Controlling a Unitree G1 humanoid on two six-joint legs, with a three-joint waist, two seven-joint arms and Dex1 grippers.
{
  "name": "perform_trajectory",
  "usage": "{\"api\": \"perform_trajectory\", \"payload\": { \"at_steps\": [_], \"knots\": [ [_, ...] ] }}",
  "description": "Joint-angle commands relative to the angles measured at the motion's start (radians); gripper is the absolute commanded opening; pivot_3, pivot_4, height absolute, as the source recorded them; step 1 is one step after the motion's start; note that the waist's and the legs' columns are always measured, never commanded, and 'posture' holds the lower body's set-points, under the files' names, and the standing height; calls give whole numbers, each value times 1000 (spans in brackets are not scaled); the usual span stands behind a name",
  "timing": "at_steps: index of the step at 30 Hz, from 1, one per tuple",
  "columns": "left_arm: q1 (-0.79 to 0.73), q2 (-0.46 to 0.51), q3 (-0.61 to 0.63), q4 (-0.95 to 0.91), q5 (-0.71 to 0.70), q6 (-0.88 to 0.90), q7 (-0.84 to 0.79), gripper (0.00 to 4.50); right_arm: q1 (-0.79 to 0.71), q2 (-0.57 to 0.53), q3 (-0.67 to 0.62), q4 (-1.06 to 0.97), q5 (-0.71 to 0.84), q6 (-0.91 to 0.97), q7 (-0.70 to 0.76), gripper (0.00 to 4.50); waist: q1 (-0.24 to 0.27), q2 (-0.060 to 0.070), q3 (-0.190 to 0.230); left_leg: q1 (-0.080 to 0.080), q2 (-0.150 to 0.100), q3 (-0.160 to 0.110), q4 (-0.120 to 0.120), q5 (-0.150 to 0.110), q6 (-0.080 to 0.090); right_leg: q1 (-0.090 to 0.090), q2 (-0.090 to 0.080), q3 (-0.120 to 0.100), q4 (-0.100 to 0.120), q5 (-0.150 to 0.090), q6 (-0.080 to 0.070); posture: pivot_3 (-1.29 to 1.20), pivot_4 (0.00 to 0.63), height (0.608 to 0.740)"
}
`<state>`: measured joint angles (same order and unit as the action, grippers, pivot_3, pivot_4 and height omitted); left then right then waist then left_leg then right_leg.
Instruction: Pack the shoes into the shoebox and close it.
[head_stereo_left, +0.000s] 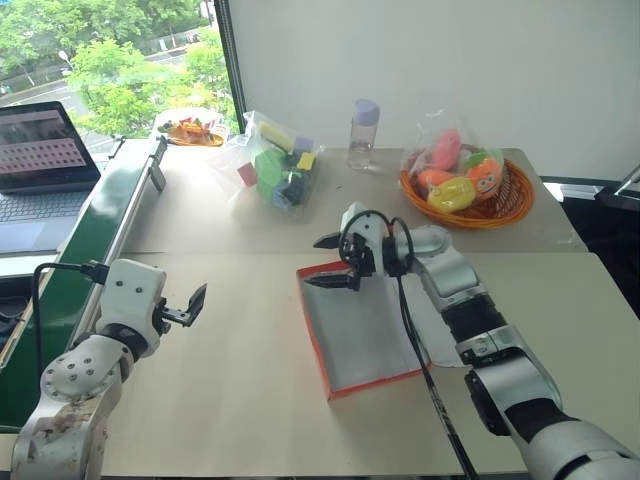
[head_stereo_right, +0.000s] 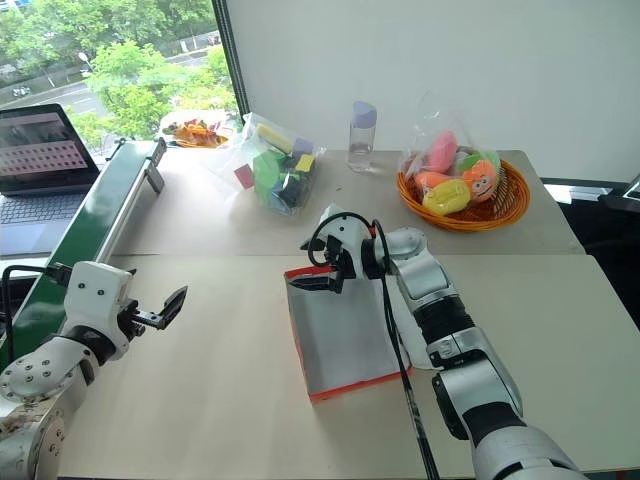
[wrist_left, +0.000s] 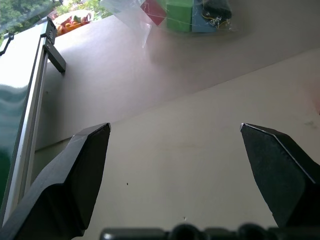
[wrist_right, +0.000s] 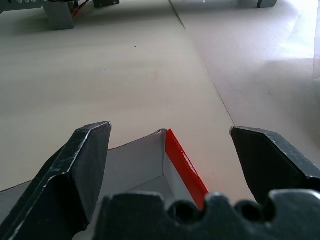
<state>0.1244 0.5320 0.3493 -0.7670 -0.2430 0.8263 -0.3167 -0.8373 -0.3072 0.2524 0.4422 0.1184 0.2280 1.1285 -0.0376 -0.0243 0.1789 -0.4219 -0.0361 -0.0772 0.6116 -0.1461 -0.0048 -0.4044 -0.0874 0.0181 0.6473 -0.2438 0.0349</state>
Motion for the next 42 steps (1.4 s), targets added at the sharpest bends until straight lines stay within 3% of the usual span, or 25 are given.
{"api": "perform_trajectory", "payload": {
  "at_steps": [1, 15, 25, 42],
  "knots": [
    [-36, -10, 52, 33, 0, -24, 25, 4446, -5, -12, -37, -19, 5, -22, -25, 4500, 0, 0, 0, 0, 0, 0, 0, 0, 0, 0, 0, 0, 0, 0, 0, 0, 150, 740],
    [-40, -166, 374, 121, 0, -129, 206, 4446, -144, 120, -81, 168, 36, -115, -70, 4500, -4, 0, 0, 0, 1, 0, 0, 0, 0, 0, 1, 1, 0, 1, -1, 0, 150, 740],
    [35, -253, 406, 135, -35, -251, 211, 4446, -120, 219, -59, 84, 83, -58, -9, 4500, -3, -1, 0, 0, 1, -1, 0, 0, -1, -1, 1, 0, 0, 1, -1, 0, 150, 740],
    [-153, -168, 303, 437, -6, -339, 245, 4446, -47, 244, -37, -56, 72, -9, -84, 4500, -5, -1, 0, 0, 1, -1, -1, -1, -2, -2, 2, 0, 0, 1, -1, 0, 150, 740]
  ]
}}
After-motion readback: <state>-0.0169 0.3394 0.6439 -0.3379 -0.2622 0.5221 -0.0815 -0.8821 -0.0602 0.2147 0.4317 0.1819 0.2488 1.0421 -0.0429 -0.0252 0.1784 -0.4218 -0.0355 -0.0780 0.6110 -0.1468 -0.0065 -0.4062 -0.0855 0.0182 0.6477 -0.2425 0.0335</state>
